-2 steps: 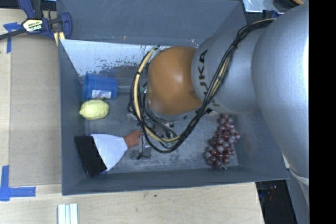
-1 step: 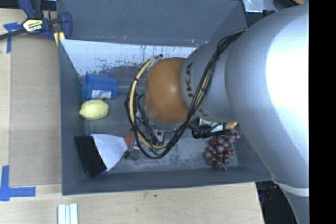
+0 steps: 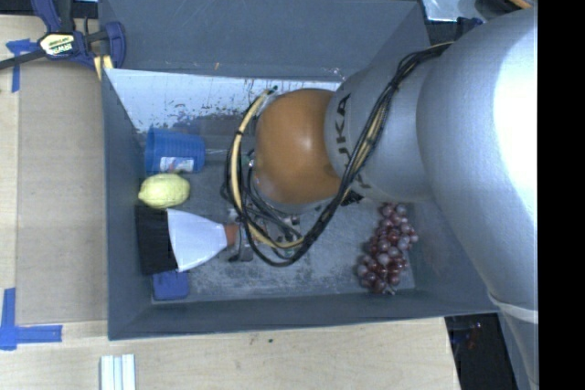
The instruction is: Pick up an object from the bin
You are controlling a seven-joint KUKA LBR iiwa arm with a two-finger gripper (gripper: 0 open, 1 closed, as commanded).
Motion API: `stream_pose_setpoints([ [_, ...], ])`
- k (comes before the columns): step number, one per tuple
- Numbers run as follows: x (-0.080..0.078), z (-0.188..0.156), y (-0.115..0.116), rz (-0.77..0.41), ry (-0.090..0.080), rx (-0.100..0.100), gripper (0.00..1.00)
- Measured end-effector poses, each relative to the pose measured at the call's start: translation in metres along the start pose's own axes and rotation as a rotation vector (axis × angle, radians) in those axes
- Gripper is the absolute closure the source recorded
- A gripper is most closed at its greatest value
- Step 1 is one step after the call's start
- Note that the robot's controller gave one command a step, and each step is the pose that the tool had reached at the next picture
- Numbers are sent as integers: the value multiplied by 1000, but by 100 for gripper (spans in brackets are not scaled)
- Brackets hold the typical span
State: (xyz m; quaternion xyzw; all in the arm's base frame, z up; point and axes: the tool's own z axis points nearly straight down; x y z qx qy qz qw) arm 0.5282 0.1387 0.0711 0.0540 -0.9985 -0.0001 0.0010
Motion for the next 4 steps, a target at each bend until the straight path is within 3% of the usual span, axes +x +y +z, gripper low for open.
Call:
stream_pose_setpoints([
  [1,0,0,0,1,0,0,100],
  [4,0,-55,-1,4,-2,1,100],
])
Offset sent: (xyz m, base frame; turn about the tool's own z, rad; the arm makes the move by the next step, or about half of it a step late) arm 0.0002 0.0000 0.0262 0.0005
